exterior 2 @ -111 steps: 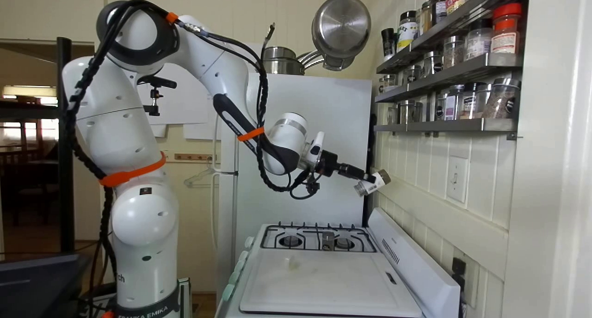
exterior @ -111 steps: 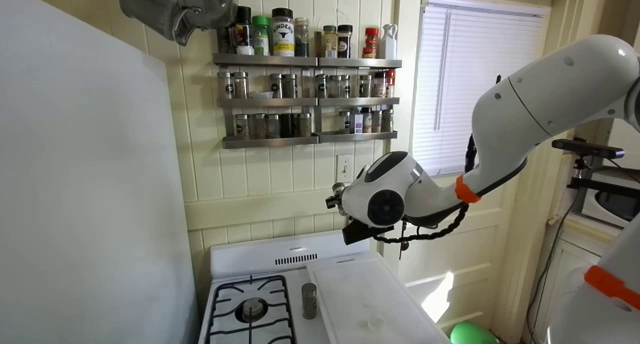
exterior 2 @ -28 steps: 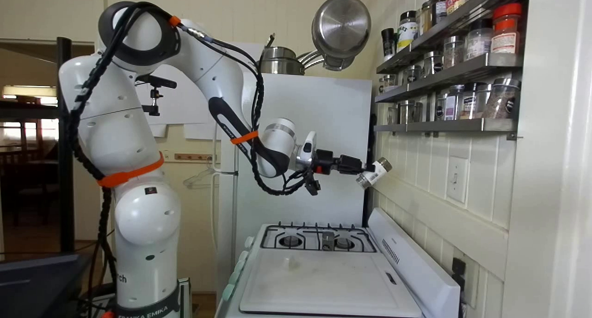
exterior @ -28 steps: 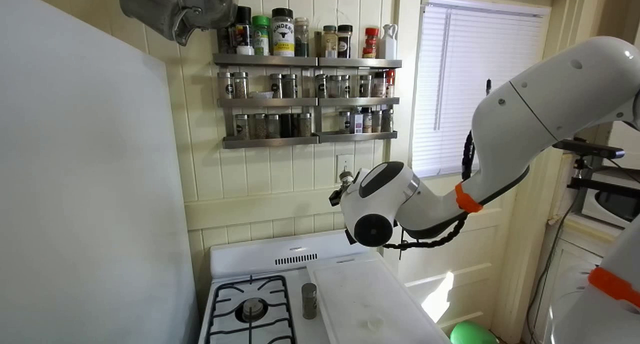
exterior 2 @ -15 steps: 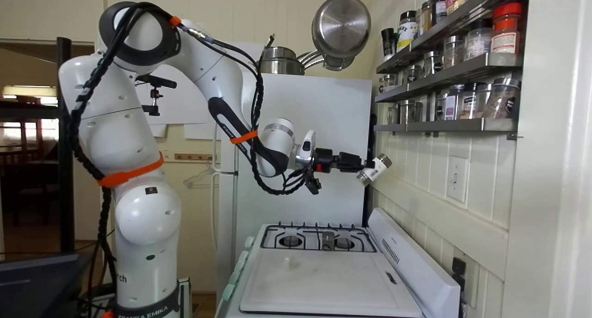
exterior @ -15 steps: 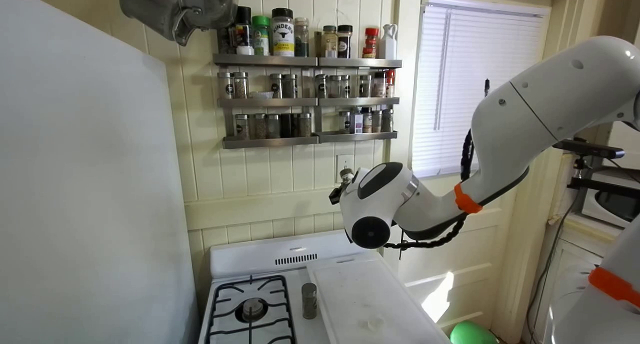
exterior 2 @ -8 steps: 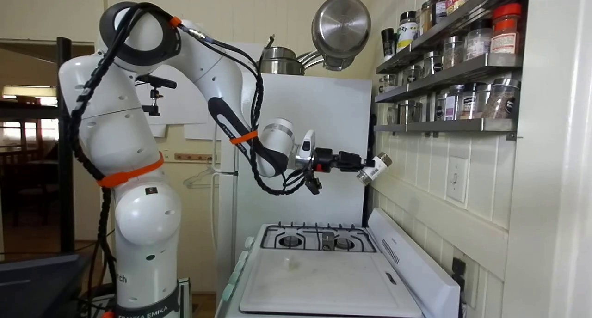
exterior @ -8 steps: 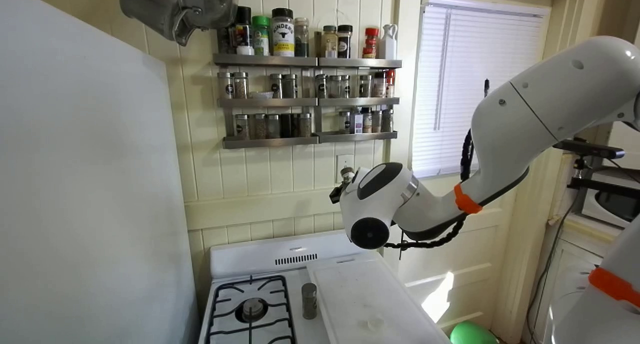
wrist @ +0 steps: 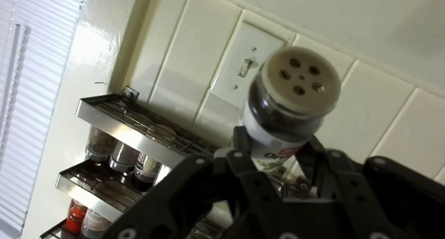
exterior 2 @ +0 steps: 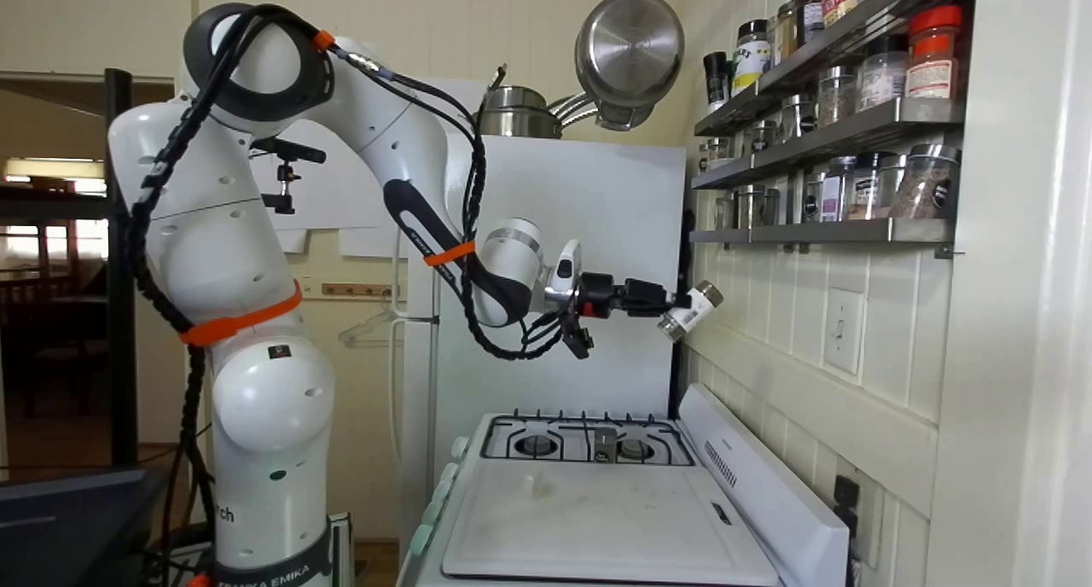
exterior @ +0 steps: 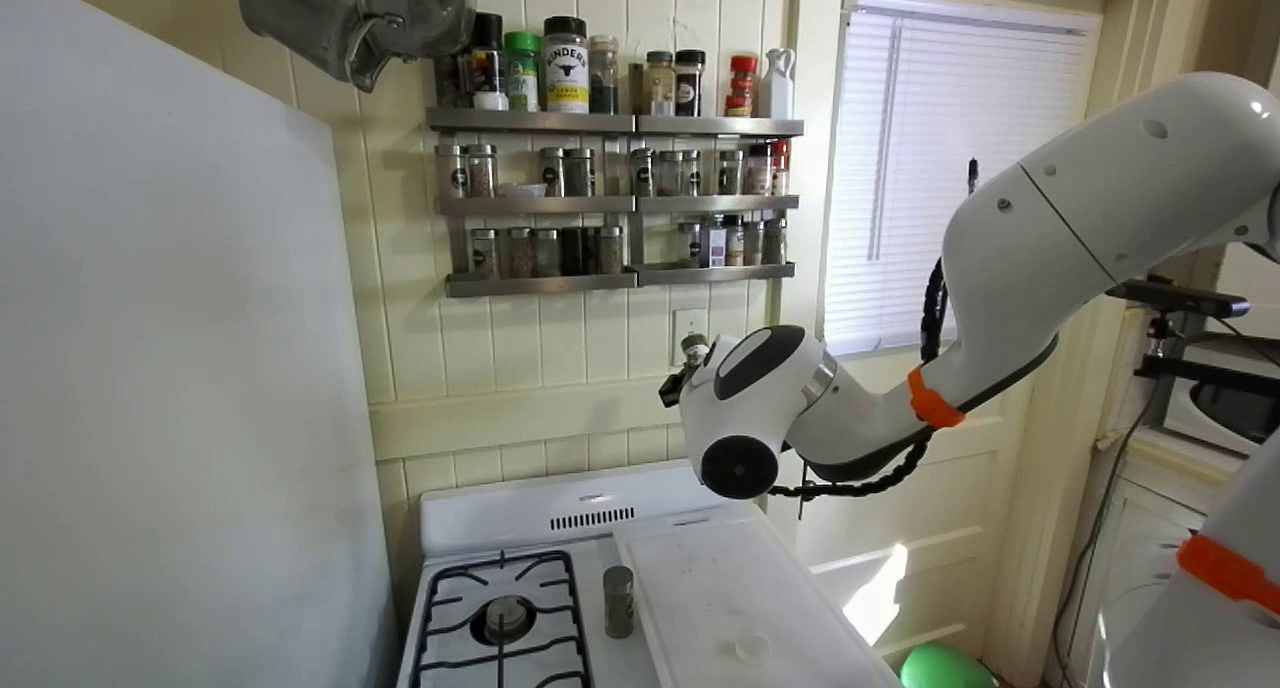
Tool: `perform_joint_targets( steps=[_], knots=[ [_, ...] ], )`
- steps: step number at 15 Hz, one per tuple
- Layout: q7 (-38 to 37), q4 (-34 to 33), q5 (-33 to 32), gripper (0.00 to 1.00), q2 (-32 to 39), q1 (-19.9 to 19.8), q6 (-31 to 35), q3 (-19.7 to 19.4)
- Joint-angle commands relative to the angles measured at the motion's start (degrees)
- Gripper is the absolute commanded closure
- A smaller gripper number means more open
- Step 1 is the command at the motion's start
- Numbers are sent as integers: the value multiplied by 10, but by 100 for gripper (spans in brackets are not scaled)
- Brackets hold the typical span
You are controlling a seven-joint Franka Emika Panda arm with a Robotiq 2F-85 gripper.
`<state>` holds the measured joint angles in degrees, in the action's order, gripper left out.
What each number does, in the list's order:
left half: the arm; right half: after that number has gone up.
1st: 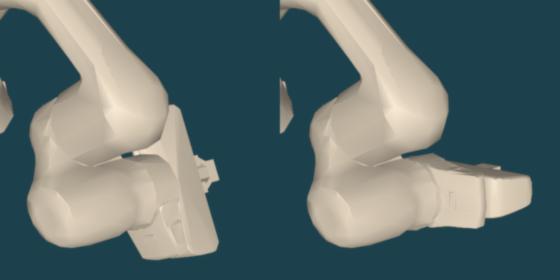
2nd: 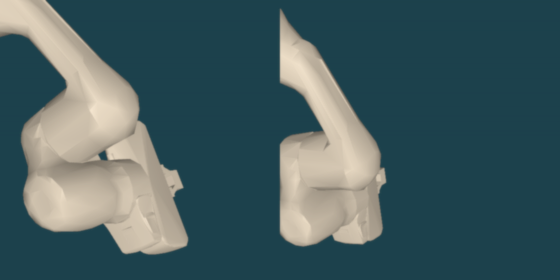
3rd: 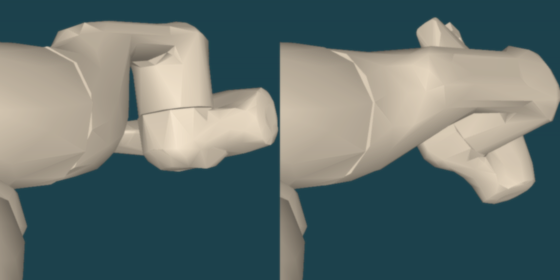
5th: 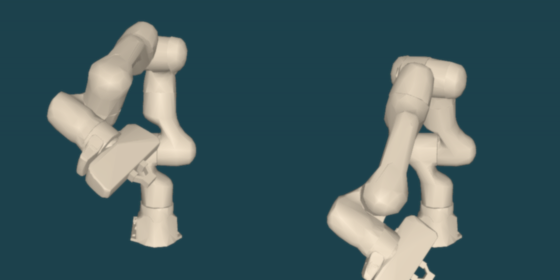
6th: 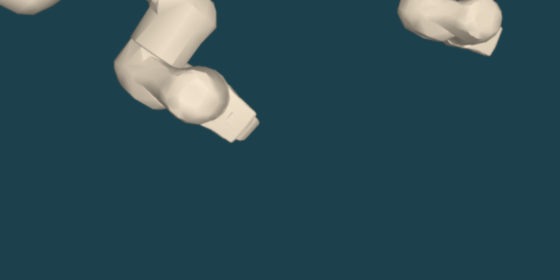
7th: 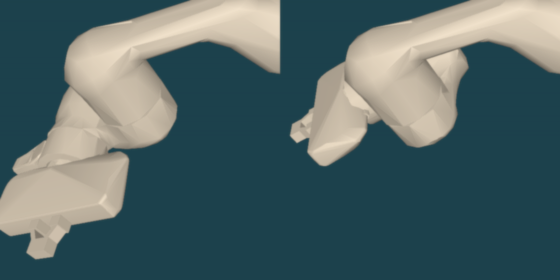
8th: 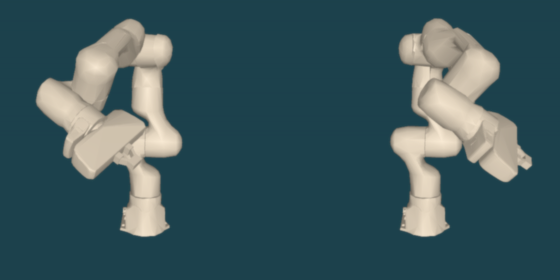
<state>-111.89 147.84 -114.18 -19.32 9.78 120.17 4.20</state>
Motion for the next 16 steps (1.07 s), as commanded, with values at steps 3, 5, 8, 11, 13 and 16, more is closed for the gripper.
perform_joint_targets(
  steps=[3, 5, 8, 11, 13, 16],
  knots=[
    [-1, 13, 6, 87, -11, 7, -5, -2],
    [0, 14, 8, 87, -10, 7, -5, -2],
    [4, 11, 23, 87, -12, 6, 13, -9],
    [9, 5, 51, 87, -14, 4, 54, -25],
    [13, 0, 79, 87, -17, -1, 114, -46],
    [26, -11, 119, 87, -17, -13, 210, -81]
  ],
)
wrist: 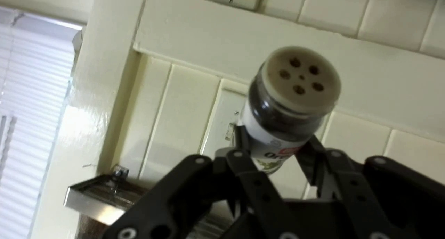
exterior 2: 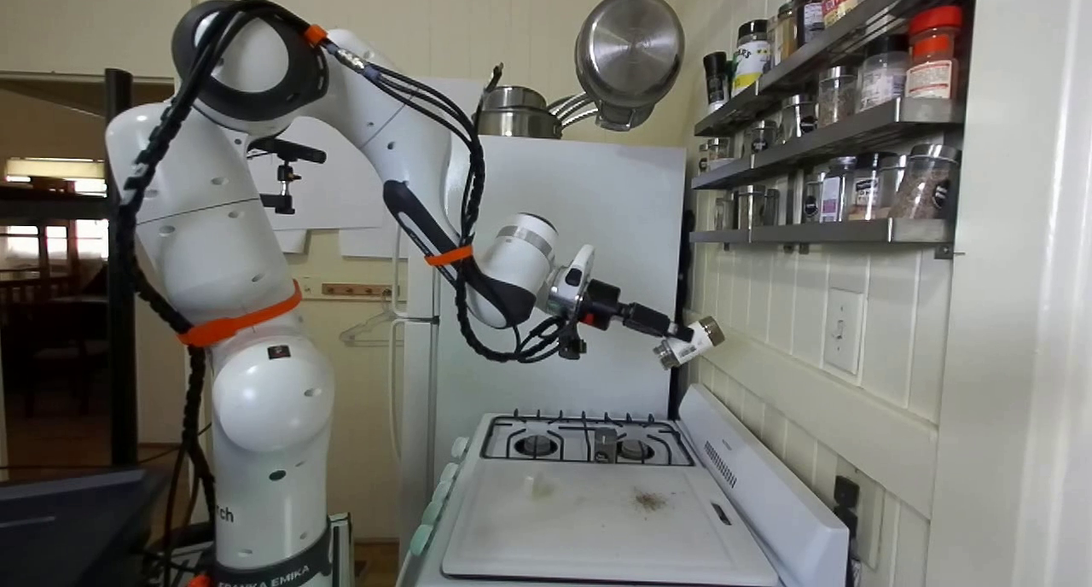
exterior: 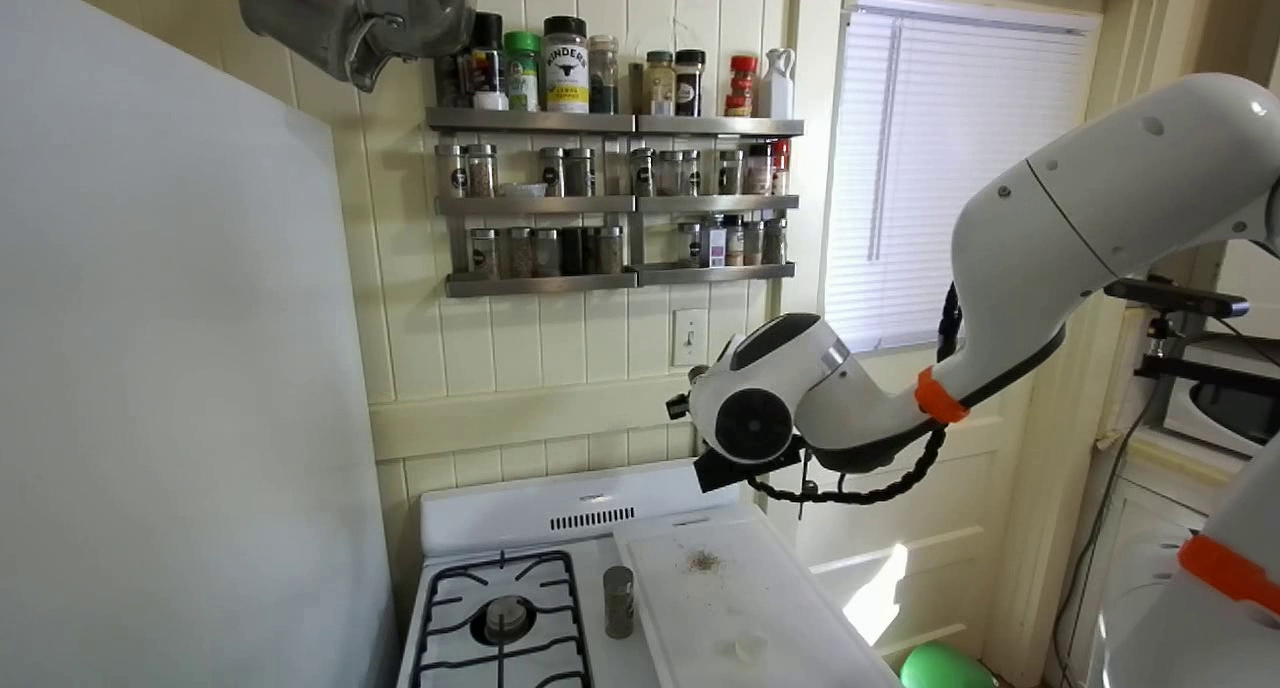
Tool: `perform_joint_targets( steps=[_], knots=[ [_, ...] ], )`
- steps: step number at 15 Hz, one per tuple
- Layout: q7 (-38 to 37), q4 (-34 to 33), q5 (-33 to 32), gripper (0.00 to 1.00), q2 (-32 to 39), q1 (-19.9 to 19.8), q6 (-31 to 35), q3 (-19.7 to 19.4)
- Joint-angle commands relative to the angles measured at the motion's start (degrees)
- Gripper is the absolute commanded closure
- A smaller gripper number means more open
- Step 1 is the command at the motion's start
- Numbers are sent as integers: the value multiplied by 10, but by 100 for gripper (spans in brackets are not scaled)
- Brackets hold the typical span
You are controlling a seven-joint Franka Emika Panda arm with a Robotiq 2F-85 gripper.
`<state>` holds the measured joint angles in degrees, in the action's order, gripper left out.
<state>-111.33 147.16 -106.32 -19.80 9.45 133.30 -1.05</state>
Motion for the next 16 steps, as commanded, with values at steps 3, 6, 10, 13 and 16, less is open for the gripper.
perform_joint_targets(
  steps=[3, 6, 10, 13, 16],
  knots=[
    [49, -11, 88, 87, -8, -25, 157, -56],
    [108, -14, 172, 87, -3, -42, 232, -79],
    [200, -4, 297, 87, -1, -25, 277, -124],
    [280, 6, 403, 87, 1, -7, 288, -150],
    [373, 19, 531, 87, 2, -27, 298, -129]
  ],
)
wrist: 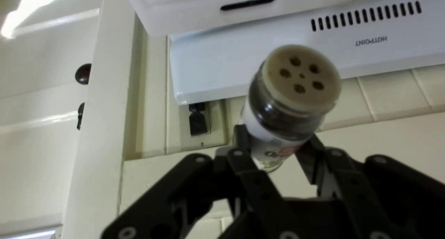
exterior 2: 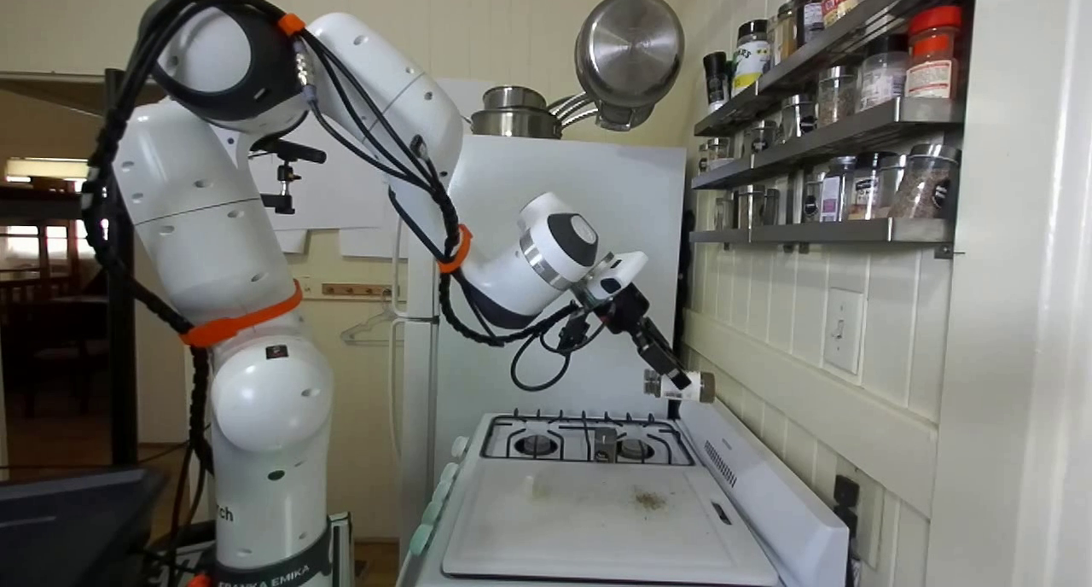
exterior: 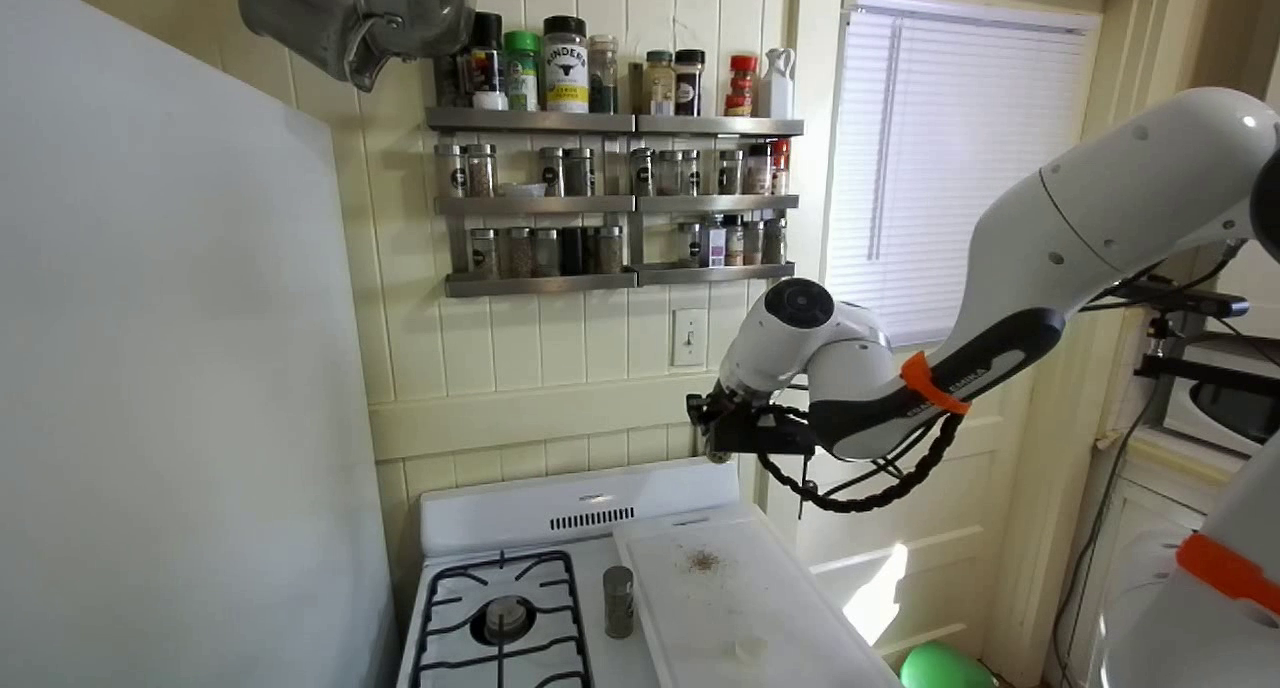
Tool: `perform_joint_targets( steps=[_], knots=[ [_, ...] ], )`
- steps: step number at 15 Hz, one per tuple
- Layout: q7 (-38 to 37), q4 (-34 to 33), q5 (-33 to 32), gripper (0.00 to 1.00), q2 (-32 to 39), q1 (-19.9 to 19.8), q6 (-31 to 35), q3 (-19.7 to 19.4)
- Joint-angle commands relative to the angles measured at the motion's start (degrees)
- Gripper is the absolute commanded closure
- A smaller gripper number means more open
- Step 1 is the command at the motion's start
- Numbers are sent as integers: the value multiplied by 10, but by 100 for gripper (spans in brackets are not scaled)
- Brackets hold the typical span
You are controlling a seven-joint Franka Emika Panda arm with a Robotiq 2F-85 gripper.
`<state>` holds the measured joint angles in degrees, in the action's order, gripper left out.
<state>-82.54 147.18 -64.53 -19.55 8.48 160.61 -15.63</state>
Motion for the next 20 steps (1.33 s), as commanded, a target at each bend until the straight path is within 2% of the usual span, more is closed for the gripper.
perform_joint_targets(
  steps=[1, 10, 13, 15, 20],
  knots=[
    [115, 23, 155, 87, -1, -16, 23, 19],
    [415, 25, 562, 87, -11, -23, -20, 69],
    [506, 19, 685, 87, -14, -19, -47, 70],
    [558, 12, 755, 87, -17, -18, -78, 67],
    [624, -19, 853, 87, -17, -46, -179, 63]
  ],
)
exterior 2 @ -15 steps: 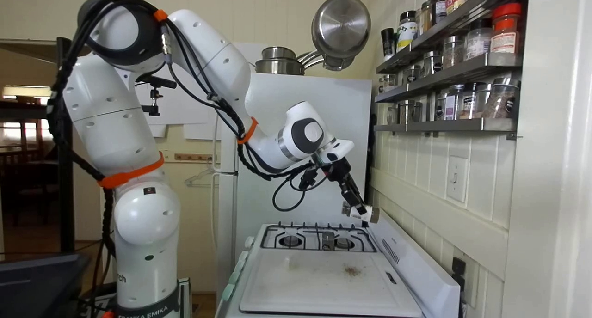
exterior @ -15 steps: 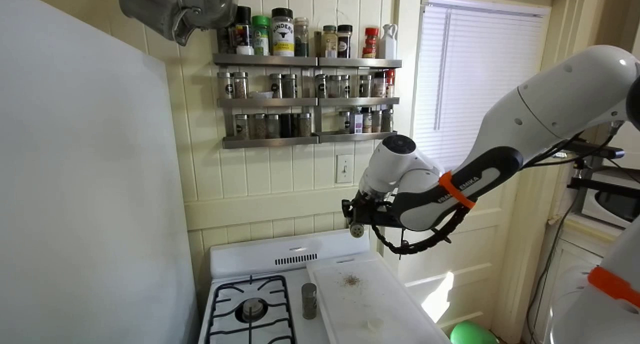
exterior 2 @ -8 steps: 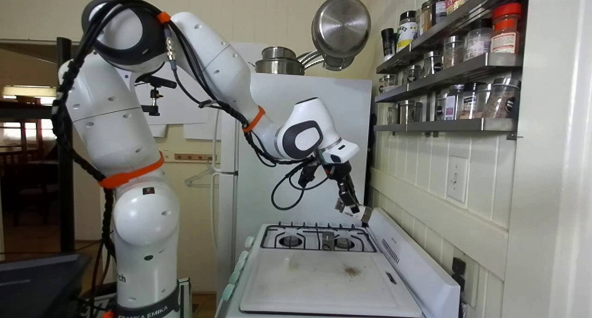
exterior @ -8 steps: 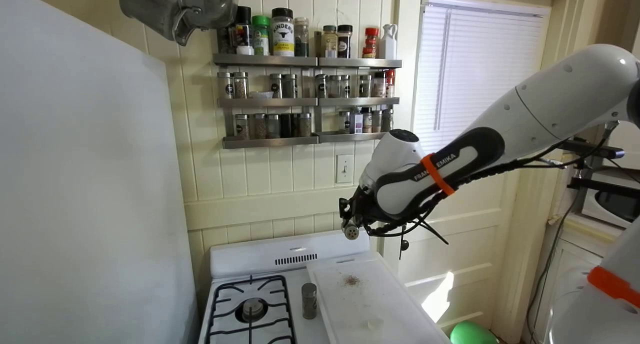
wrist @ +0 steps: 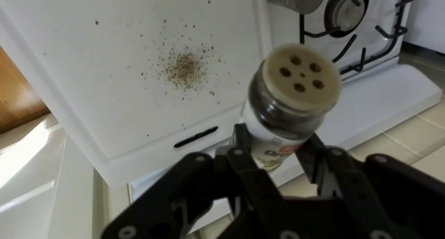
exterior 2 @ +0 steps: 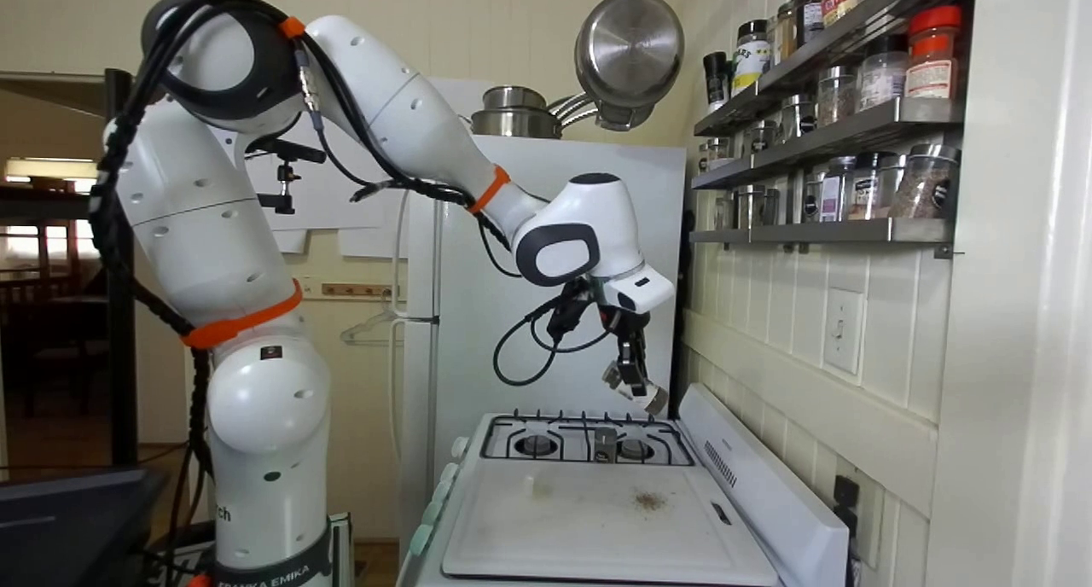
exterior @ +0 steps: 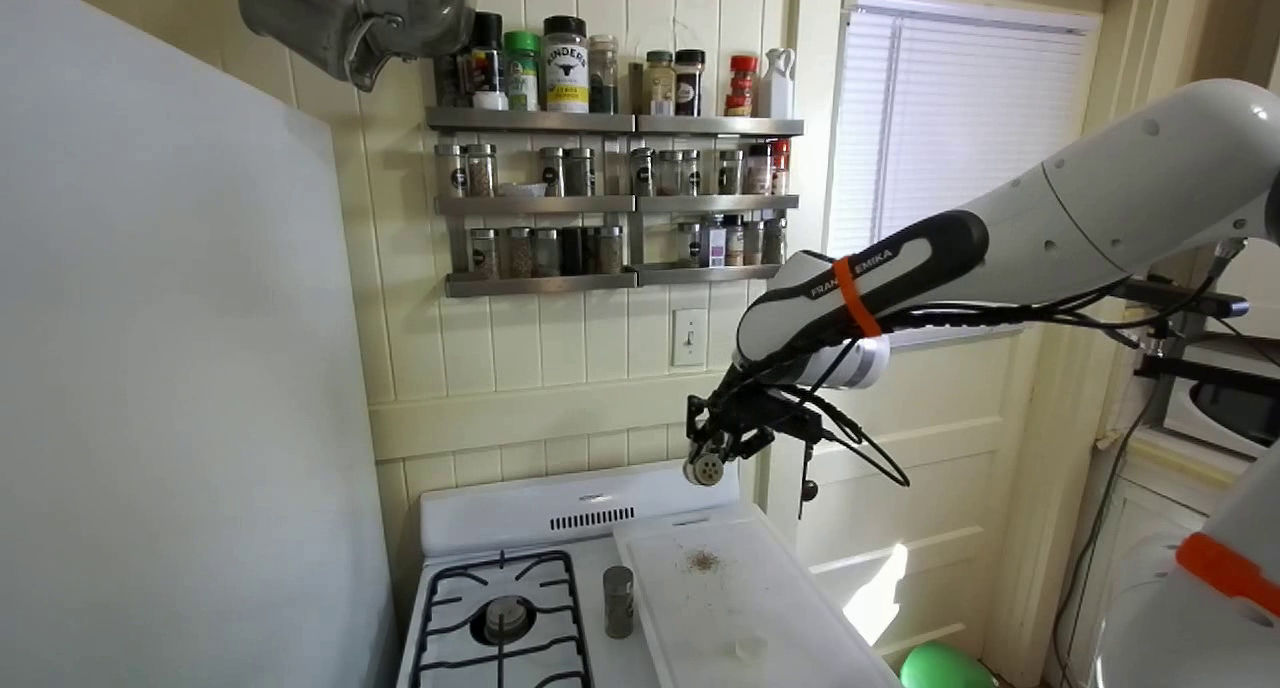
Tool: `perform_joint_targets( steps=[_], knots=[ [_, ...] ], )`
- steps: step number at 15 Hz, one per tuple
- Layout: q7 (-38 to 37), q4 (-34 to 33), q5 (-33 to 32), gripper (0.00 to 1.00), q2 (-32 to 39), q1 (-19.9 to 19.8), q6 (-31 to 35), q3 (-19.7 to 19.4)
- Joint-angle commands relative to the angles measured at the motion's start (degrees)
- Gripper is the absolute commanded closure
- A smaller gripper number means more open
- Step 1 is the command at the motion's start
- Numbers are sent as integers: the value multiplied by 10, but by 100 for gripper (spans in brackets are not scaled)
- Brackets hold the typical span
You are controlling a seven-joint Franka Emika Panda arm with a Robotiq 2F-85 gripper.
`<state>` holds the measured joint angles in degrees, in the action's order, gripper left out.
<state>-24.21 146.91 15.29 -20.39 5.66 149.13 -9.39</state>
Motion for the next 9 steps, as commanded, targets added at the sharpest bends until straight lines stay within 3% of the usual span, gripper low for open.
perform_joint_targets(
  steps=[1, 9],
  knots=[
    [55, -23, 73, 87, -8, -21, -89, -4],
    [115, -65, 146, 87, 17, -68, -251, -26]
  ],
)
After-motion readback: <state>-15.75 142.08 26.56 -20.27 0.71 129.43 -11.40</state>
